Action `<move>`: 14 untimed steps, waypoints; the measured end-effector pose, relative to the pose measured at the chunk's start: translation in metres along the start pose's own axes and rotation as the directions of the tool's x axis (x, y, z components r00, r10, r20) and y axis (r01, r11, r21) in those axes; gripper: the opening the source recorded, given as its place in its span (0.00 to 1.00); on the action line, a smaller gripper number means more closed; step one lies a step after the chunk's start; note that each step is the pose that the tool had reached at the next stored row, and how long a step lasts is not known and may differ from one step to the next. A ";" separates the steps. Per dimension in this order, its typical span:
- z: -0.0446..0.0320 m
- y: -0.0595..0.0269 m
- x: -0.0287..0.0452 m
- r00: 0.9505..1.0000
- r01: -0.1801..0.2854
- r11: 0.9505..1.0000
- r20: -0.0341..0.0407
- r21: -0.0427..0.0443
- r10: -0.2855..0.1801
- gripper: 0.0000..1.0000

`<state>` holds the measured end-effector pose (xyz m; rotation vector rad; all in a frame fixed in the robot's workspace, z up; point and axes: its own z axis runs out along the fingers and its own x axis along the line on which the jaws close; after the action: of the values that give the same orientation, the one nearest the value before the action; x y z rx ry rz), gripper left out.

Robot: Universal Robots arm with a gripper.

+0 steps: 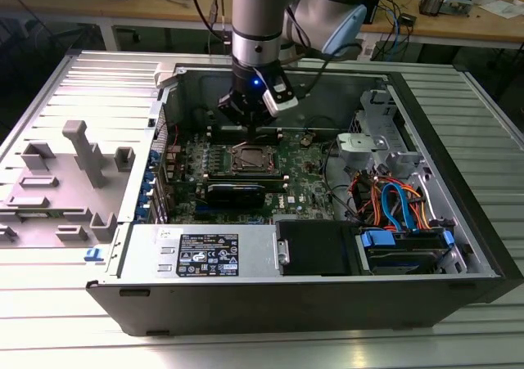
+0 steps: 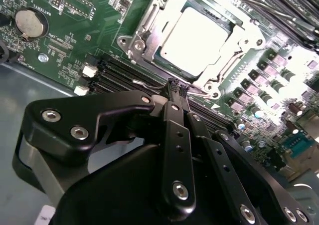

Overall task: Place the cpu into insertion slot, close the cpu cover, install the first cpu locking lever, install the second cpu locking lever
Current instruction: 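Install the first cpu locking lever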

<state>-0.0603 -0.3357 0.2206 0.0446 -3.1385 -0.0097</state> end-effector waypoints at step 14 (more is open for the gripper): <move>0.0082 0.0003 -0.0145 1.000 0.000 1.000 -0.001 0.002 0.000 0.11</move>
<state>-0.0458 -0.3350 0.2123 0.0443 -3.1371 -0.0061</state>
